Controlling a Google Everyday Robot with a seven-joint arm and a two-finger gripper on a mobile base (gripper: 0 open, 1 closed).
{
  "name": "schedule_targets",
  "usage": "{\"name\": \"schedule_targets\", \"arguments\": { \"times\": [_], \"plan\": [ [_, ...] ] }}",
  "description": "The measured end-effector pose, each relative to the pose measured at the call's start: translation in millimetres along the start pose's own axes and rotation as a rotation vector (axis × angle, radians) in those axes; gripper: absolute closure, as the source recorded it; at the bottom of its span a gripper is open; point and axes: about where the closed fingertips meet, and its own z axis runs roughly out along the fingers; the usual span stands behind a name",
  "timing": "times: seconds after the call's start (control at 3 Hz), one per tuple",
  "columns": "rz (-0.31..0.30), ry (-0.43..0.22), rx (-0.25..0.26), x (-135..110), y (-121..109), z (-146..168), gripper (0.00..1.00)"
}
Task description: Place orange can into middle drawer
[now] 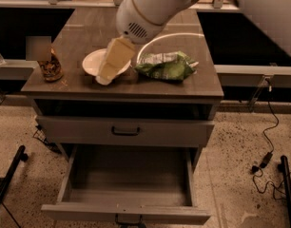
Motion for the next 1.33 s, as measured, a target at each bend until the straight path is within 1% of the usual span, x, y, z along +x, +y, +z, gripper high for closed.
{"name": "schedule_targets", "arguments": {
  "times": [0.33,0.67,1.0,1.33],
  "plan": [
    [0.025,-0.148,0.026,-36.0,-6.1,30.0,0.0],
    [0.026,-0.14,0.03,-35.2,-5.8,26.7,0.0],
    [-0.009,-0.147,0.016,-46.7,-14.9,52.4,0.0],
    [-0.017,-0.184,-0.001,-60.1,-28.9,102.8,0.0]
  ]
}}
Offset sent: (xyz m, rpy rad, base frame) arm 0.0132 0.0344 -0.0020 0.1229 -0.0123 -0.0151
